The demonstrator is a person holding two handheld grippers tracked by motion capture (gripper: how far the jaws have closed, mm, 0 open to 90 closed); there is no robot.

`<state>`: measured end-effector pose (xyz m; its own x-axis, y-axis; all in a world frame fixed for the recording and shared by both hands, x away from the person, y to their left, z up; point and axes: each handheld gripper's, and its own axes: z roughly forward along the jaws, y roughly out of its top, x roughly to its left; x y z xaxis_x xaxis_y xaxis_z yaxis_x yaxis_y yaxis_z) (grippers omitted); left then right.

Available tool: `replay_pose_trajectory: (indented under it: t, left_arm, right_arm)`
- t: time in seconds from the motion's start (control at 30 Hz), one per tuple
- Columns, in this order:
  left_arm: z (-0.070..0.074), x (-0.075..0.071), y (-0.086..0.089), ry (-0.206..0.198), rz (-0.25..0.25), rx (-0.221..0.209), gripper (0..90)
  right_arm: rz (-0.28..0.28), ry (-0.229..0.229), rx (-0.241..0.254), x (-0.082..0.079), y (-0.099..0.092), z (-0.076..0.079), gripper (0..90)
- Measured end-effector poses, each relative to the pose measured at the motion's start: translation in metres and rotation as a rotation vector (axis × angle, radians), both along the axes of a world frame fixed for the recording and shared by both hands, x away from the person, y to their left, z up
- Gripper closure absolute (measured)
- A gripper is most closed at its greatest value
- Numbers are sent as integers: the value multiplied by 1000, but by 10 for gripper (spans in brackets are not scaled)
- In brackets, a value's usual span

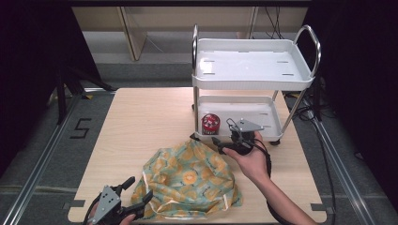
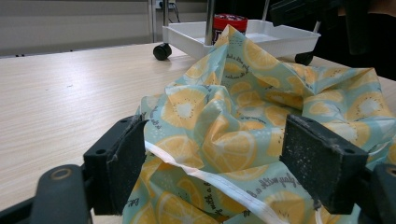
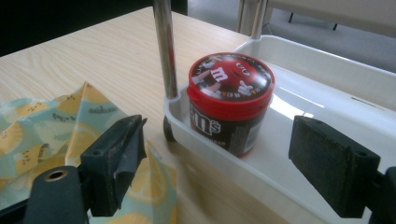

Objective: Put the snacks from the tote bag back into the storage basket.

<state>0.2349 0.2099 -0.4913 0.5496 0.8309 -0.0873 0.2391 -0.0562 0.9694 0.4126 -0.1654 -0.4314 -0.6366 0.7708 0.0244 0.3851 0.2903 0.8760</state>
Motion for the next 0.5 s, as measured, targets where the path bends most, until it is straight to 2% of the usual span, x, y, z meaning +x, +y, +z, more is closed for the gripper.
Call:
replay_pose_trajectory:
  t: [0.03, 0.1, 0.13, 0.17, 0.23, 0.27, 0.3, 0.33, 0.47, 0.5]
  left_arm:
    - [0, 0, 0, 0, 0, 0, 213]
    - [0, 0, 0, 0, 1, -1, 212]
    - [0, 0, 0, 0, 1, 0, 212]
    - [0, -1, 0, 7, 6, 5, 212]
    - [0, 0, 0, 1, 3, 1, 212]
    - [0, 0, 0, 4, 5, 3, 212]
    - [0, -1, 0, 7, 8, 5, 212]
    - [0, 1, 1, -6, -3, 4, 212]
    - [0, 1, 0, -4, -1, 4, 212]
    - [0, 0, 1, 1, 3, 11, 212]
  right_arm:
    - [5, -13, -14, -1, -3, 1, 198]
    - [9, -5, 0, -4, -4, 0, 202]
    - [-14, 11, -1, -8, -6, 1, 204]
    - [7, -21, -10, -6, -8, 0, 205]
    - [-10, -12, -10, -10, -11, 0, 207]
    - [-6, -23, -17, -10, -13, -1, 208]
    - [8, -11, 3, -10, -13, -2, 209]
    - [-9, 7, 9, -13, -13, -2, 210]
    - [7, -22, -20, -15, -19, -3, 212]
    - [6, -7, -12, -17, -20, -3, 213]
